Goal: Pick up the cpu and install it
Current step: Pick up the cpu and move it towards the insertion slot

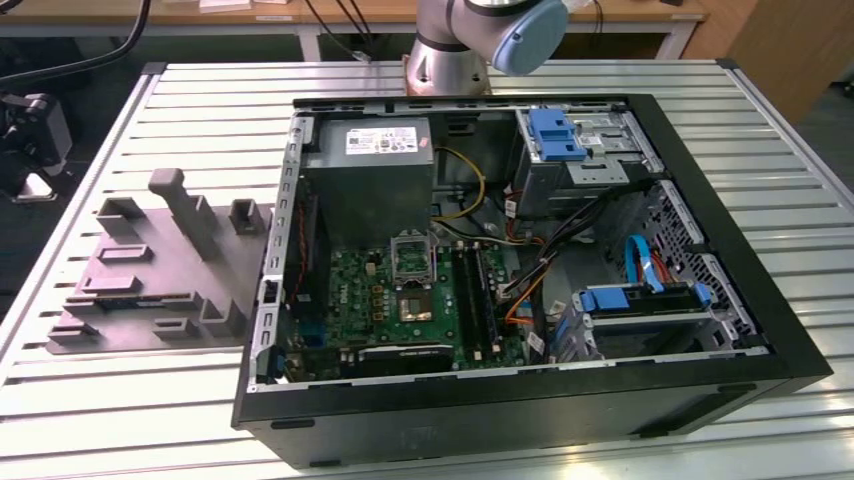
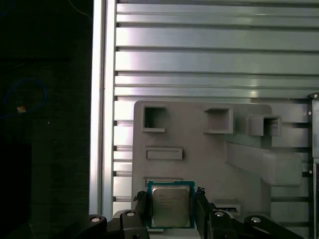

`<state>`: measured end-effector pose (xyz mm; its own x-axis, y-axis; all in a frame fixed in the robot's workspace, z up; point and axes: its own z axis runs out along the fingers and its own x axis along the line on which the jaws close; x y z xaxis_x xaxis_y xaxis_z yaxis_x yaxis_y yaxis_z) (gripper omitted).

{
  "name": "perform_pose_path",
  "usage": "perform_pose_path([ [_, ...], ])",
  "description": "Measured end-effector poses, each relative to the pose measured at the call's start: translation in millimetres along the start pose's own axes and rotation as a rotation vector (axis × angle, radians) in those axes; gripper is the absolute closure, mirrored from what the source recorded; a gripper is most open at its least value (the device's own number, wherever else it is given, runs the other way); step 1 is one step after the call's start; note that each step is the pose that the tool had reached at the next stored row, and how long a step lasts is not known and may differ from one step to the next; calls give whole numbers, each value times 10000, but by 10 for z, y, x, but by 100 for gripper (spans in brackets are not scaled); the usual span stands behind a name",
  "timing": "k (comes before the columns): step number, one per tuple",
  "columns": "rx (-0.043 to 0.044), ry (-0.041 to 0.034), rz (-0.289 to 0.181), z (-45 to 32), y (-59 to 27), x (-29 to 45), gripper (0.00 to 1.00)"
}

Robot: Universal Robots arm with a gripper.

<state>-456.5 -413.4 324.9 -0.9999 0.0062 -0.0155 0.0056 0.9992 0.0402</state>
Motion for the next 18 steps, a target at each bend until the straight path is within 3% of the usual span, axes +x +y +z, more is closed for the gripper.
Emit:
perform_pose_path([
  [18,0,0,-1,-99,4,-2,53],
])
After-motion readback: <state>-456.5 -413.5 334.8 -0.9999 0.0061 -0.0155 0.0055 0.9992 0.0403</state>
